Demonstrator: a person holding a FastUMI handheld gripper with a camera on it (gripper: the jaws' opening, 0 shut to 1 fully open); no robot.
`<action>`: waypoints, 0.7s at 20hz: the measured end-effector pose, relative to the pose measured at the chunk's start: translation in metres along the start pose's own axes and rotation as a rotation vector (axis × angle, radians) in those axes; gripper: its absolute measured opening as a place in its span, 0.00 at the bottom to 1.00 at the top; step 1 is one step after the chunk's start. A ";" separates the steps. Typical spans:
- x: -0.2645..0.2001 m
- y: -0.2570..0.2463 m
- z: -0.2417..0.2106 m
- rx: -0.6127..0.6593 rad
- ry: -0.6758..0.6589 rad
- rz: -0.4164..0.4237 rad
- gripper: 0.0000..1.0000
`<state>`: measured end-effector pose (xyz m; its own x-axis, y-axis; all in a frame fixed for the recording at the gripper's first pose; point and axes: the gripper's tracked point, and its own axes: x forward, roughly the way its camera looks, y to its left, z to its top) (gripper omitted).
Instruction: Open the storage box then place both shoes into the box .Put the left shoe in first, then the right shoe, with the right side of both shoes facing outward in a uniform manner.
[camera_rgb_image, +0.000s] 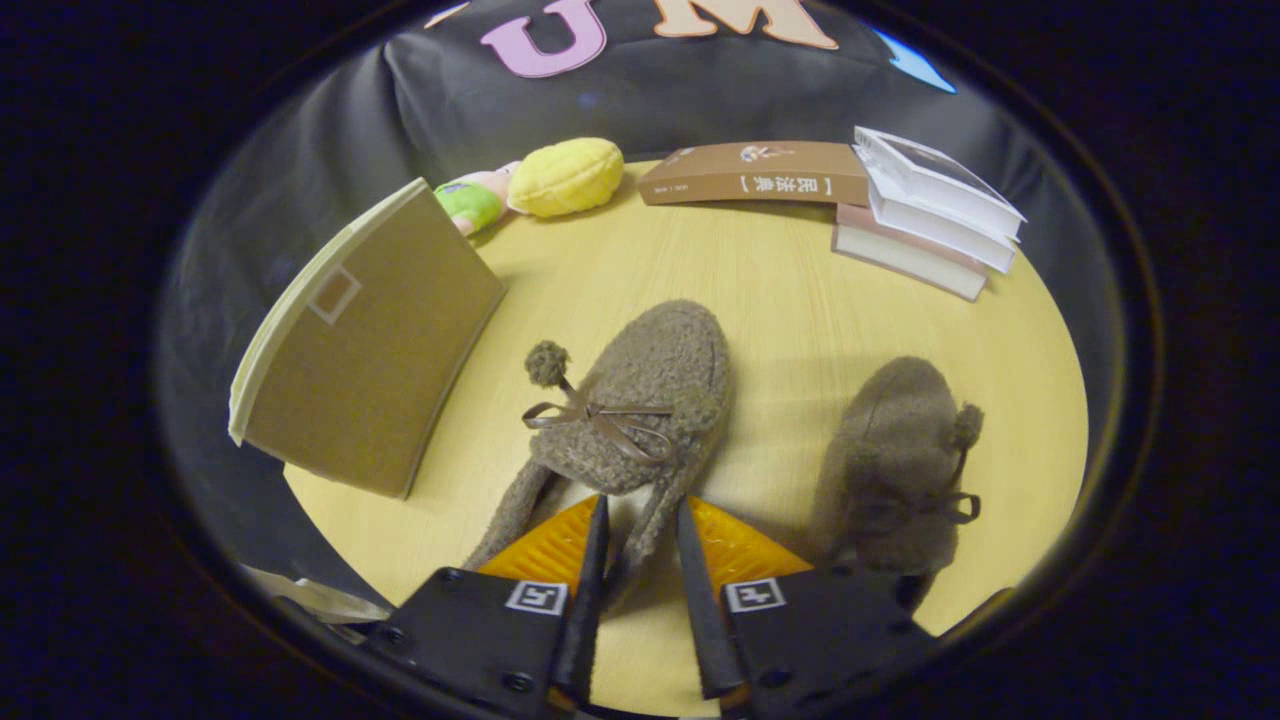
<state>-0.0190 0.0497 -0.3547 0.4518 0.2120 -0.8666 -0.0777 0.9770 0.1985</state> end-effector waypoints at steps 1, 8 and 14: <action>0.001 -0.003 -0.001 0.012 0.015 -0.014 0.45; 0.000 -0.003 0.001 0.198 0.071 0.006 0.08; -0.011 0.007 0.009 0.274 0.065 0.054 0.07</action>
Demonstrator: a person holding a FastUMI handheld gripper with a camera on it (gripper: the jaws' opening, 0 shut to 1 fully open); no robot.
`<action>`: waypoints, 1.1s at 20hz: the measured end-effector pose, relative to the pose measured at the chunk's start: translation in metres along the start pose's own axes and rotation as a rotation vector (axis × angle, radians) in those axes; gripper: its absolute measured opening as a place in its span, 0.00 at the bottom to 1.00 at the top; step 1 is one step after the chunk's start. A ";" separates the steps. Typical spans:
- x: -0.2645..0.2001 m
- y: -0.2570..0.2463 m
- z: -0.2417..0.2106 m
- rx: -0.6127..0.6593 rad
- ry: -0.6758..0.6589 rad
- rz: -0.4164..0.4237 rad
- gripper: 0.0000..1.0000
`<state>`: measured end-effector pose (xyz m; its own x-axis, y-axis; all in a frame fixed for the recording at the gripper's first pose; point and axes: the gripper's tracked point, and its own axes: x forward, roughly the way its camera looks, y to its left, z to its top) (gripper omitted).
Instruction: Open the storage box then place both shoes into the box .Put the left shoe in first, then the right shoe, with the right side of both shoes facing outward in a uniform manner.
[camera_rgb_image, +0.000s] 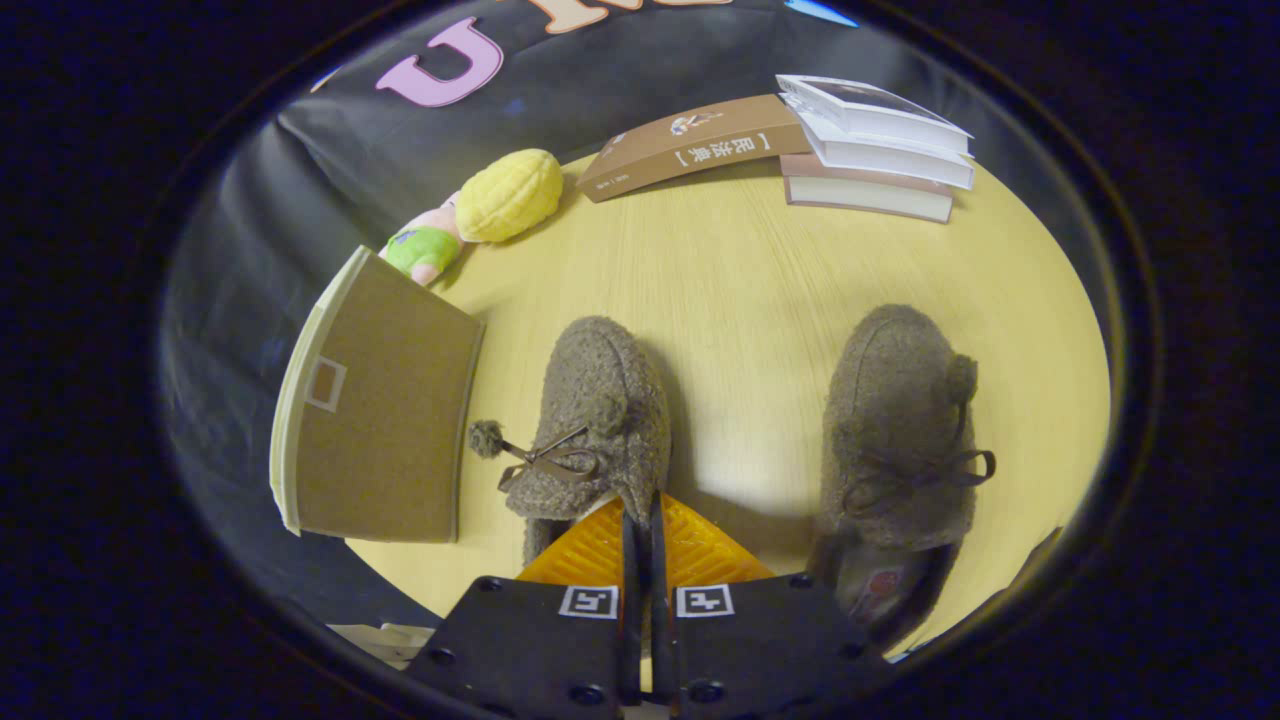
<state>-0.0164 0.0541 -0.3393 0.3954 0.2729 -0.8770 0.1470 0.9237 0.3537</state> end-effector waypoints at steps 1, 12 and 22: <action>-0.002 0.002 0.001 0.012 -0.002 0.006 0.08; -0.038 0.074 0.016 0.206 -0.012 0.217 0.07; -0.089 0.154 0.060 0.156 -0.061 0.326 0.07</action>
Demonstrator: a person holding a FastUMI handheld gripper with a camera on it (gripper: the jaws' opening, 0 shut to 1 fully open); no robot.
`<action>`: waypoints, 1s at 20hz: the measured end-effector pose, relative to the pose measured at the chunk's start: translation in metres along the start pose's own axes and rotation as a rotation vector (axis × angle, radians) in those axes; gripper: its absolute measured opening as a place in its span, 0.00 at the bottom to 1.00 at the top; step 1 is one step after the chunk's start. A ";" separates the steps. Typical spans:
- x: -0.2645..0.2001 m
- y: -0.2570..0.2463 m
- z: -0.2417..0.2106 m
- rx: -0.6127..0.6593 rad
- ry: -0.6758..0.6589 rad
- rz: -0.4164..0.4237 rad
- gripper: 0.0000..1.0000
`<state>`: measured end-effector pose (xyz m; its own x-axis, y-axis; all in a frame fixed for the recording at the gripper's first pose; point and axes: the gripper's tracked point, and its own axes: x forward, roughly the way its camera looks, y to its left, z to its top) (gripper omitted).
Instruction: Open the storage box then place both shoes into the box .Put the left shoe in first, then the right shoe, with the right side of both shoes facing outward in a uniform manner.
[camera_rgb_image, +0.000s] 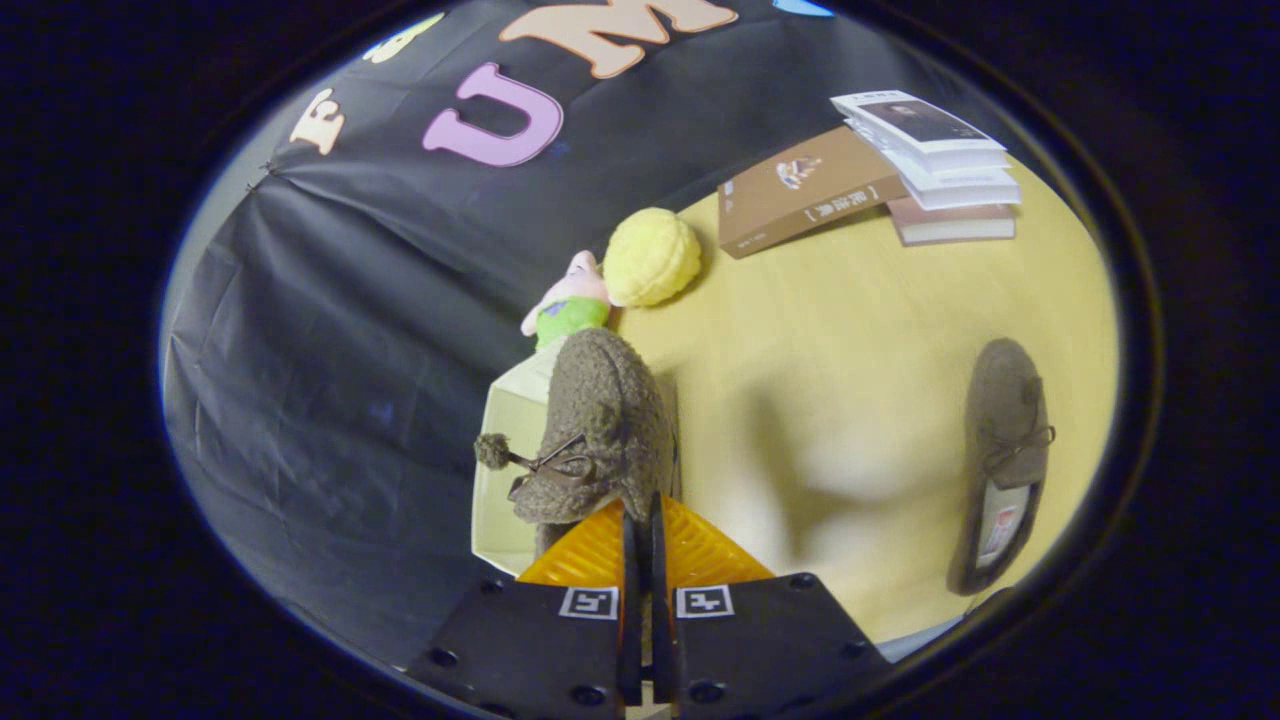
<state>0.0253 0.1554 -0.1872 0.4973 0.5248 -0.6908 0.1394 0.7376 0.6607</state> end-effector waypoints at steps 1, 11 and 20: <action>0.001 0.010 0.004 -0.011 -0.004 0.010 0.07; 0.050 0.090 -0.013 -0.092 0.047 0.075 0.07; 0.111 0.112 -0.028 -0.079 0.063 0.013 0.07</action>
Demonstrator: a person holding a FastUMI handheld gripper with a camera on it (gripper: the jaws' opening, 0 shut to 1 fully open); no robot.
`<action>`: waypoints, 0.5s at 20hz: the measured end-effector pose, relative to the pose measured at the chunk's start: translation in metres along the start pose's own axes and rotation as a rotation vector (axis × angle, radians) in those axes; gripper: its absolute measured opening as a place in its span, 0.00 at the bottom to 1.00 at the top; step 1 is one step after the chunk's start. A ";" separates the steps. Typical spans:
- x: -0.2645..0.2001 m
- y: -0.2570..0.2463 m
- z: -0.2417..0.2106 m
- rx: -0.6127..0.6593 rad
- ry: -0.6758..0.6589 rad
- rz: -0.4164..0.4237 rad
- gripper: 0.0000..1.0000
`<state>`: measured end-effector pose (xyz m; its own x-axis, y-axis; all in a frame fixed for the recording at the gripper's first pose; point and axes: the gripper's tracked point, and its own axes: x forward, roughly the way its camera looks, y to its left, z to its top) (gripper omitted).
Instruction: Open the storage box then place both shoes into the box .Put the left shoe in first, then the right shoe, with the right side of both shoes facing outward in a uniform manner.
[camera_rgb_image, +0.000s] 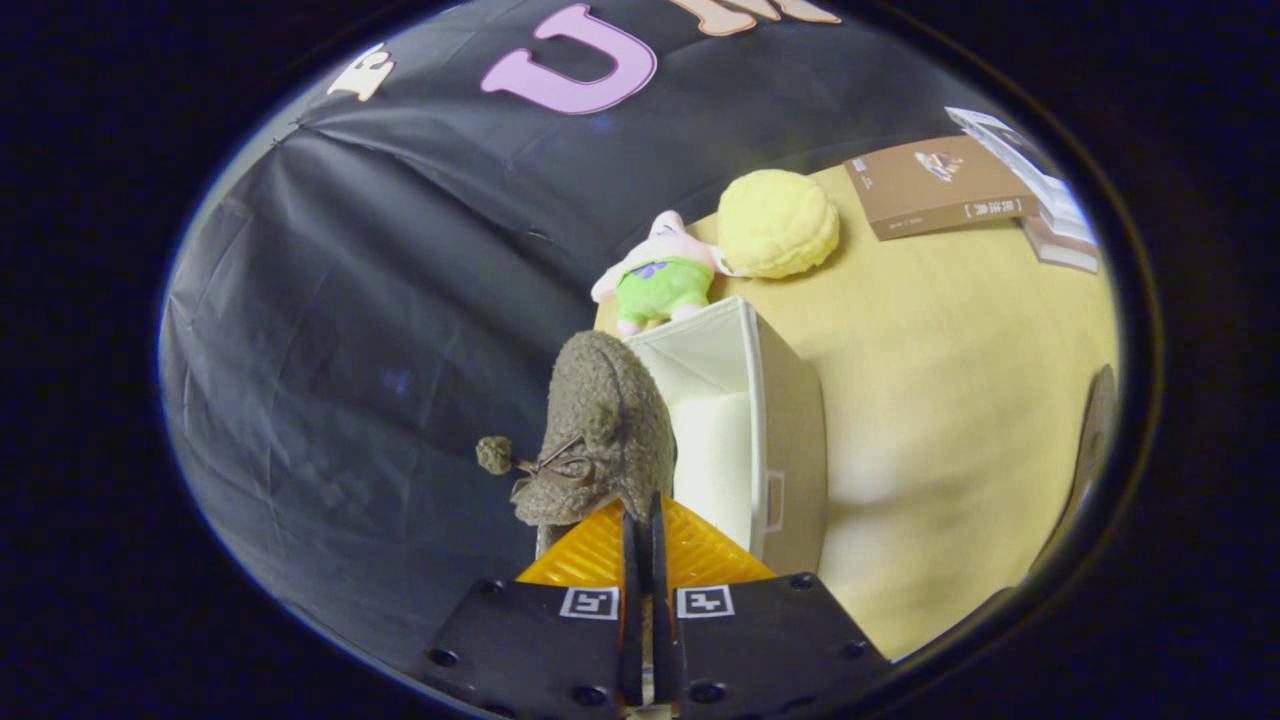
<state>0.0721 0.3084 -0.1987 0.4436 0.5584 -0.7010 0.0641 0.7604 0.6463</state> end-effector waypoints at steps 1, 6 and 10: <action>0.006 -0.002 0.000 0.000 0.002 -0.011 0.07; 0.038 -0.008 -0.006 0.005 0.006 -0.087 0.07; 0.062 -0.013 -0.012 -0.004 0.011 -0.148 0.07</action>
<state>0.0882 0.3371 -0.2547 0.4201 0.4434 -0.7918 0.1247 0.8360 0.5344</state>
